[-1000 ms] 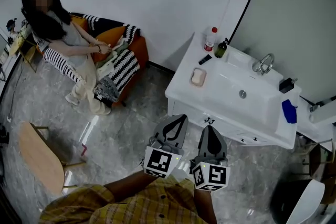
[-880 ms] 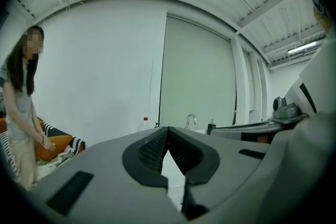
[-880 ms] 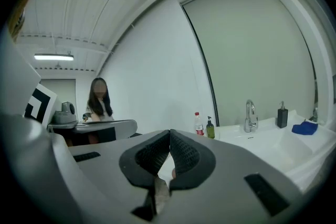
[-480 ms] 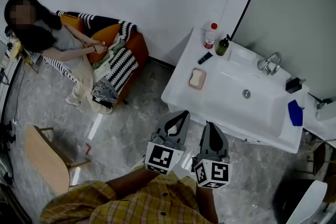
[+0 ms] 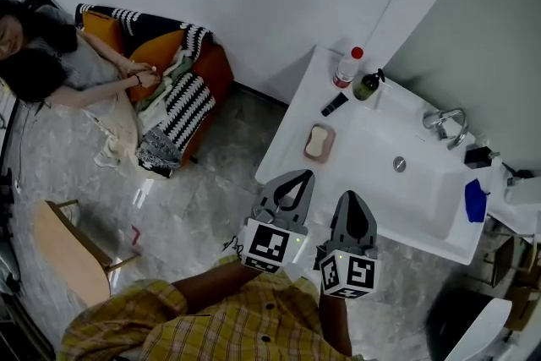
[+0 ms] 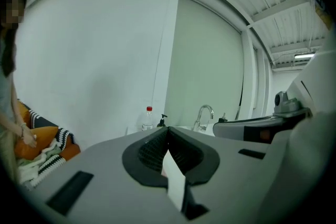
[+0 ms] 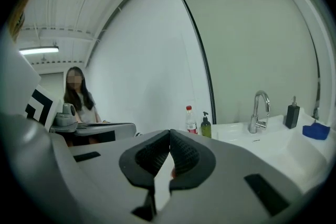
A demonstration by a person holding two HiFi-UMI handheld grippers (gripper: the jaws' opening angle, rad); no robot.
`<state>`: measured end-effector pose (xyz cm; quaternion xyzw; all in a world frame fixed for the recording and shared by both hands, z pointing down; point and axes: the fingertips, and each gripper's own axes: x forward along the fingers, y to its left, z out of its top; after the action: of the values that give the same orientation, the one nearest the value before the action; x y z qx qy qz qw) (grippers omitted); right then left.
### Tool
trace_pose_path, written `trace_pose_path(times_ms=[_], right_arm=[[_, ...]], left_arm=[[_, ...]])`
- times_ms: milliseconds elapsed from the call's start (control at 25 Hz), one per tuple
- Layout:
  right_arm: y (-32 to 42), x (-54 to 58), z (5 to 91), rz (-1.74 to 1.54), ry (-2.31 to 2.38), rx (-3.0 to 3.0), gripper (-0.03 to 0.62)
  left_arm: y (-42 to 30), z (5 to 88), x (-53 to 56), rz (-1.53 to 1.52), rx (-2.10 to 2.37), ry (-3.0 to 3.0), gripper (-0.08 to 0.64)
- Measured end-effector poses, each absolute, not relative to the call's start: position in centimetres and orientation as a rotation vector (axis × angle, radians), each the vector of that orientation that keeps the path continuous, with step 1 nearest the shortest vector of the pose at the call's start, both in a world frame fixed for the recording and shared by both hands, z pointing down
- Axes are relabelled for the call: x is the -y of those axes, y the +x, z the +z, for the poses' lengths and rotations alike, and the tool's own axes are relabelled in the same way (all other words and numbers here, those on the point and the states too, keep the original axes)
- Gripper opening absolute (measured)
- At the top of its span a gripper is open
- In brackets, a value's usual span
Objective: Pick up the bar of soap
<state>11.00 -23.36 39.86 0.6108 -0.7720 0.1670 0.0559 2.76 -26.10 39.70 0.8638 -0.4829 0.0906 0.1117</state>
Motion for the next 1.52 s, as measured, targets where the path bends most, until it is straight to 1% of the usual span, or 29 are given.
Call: trace_pose_path(times_ms=[440,680,1520], right_arm=[[10.0,29.3,42.0,0.562,1.871,2.274,0.020],[11.3,30.6,43.8,0.610,1.866,2.236,0.020],[14.1,32.2,52.1,0.797,1.754,2.204,0.020]], left_arm=[[1.1,42.7,32.4,0.337,1.372,2.480,0.013],[2.6,45.2,33.8,0.378,1.324,2.436,0.014],[6.4,58.1,38.6,0.660,1.341,2.182,0.014]])
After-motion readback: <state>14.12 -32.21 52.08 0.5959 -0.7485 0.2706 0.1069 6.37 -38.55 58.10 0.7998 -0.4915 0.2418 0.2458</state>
